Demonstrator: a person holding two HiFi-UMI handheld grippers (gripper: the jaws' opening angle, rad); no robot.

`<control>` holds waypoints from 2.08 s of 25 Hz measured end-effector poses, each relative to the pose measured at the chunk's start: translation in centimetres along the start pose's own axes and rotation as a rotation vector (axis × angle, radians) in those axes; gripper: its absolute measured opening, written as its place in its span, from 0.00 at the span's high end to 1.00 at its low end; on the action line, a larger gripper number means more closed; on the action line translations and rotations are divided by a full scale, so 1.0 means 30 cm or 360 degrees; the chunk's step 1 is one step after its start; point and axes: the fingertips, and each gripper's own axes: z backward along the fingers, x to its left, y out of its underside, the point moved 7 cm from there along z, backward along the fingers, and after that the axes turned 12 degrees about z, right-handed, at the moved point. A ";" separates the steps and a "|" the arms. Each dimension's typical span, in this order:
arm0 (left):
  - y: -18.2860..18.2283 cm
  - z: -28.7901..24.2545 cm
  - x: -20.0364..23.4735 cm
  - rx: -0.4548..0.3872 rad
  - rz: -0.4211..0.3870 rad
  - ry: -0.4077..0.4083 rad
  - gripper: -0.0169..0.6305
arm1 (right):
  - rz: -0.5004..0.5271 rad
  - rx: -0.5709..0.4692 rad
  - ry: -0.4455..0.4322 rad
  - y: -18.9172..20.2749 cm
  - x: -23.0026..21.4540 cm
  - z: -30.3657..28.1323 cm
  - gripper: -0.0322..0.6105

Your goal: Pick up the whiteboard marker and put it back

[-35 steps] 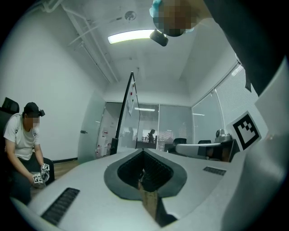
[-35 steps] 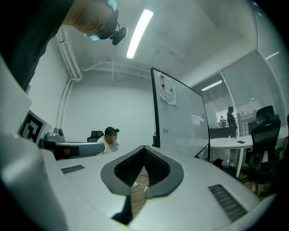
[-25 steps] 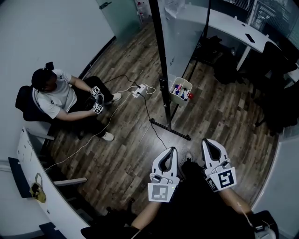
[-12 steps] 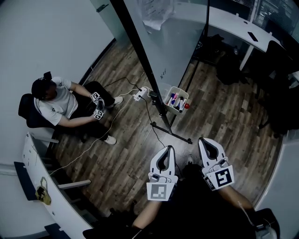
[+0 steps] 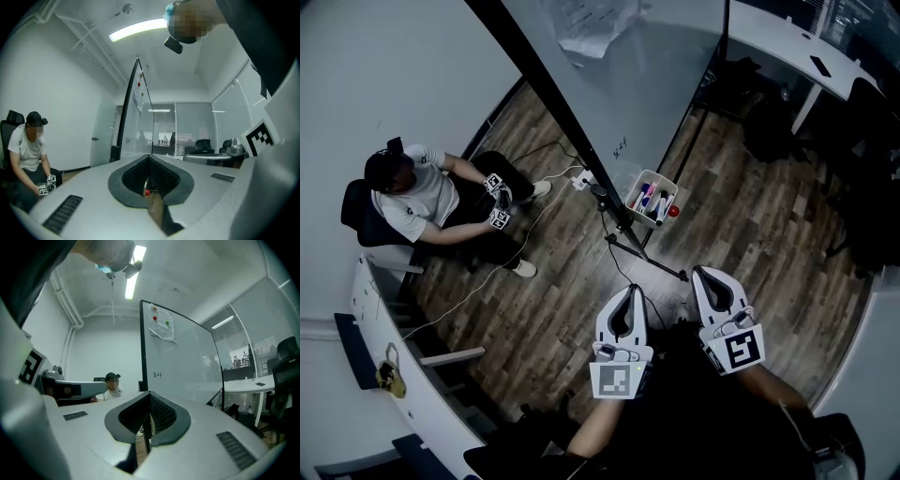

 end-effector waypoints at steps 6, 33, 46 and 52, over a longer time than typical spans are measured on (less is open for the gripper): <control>0.002 -0.034 0.004 -0.0005 -0.0014 0.0003 0.97 | -0.0013 0.0024 0.0009 0.021 -0.009 -0.057 0.93; 0.066 -0.208 0.174 0.0089 0.0039 0.0131 0.97 | -0.0020 0.0369 0.0046 0.329 0.043 -0.392 0.84; 0.087 -0.214 0.214 0.0135 0.0089 0.0131 0.97 | 0.0013 0.0512 0.0099 0.420 0.035 -0.473 0.76; 0.098 -0.221 0.227 0.0155 0.0098 0.0122 0.97 | 0.0025 0.0534 0.0094 0.442 0.033 -0.489 0.76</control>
